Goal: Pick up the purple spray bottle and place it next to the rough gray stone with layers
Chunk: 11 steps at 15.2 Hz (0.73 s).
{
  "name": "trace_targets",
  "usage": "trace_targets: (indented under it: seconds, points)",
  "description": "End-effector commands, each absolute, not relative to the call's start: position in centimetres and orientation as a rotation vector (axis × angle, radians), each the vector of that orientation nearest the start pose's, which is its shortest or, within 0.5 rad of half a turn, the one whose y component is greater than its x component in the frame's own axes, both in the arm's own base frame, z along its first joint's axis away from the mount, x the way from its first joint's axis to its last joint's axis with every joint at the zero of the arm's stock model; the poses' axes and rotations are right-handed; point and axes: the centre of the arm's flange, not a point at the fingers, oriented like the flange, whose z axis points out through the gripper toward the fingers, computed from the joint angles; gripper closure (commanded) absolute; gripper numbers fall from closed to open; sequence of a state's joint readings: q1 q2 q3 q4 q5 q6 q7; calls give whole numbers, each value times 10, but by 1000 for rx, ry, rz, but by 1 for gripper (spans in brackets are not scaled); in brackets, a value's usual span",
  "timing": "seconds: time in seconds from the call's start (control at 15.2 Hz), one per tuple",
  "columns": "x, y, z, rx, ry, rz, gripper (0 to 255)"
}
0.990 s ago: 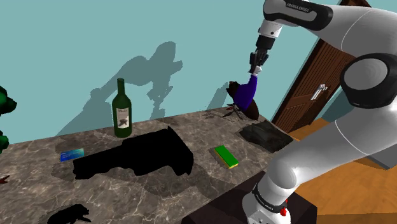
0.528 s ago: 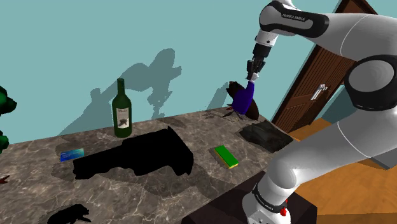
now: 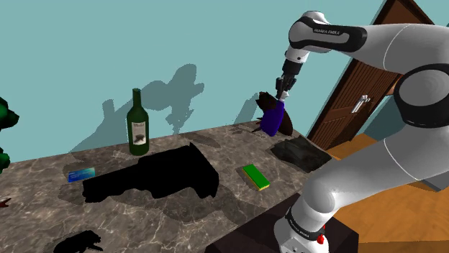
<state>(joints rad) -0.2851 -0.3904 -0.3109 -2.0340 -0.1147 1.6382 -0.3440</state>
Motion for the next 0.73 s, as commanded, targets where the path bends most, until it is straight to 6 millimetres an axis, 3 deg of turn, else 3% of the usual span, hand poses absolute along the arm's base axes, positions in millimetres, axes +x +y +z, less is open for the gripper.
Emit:
trace_targets:
  seconds: [0.0, 0.66]
  points:
    - [344, -272, 583, -3111, 343, 28, 255]
    - [344, -272, 530, -3111, 343, 28, 255]
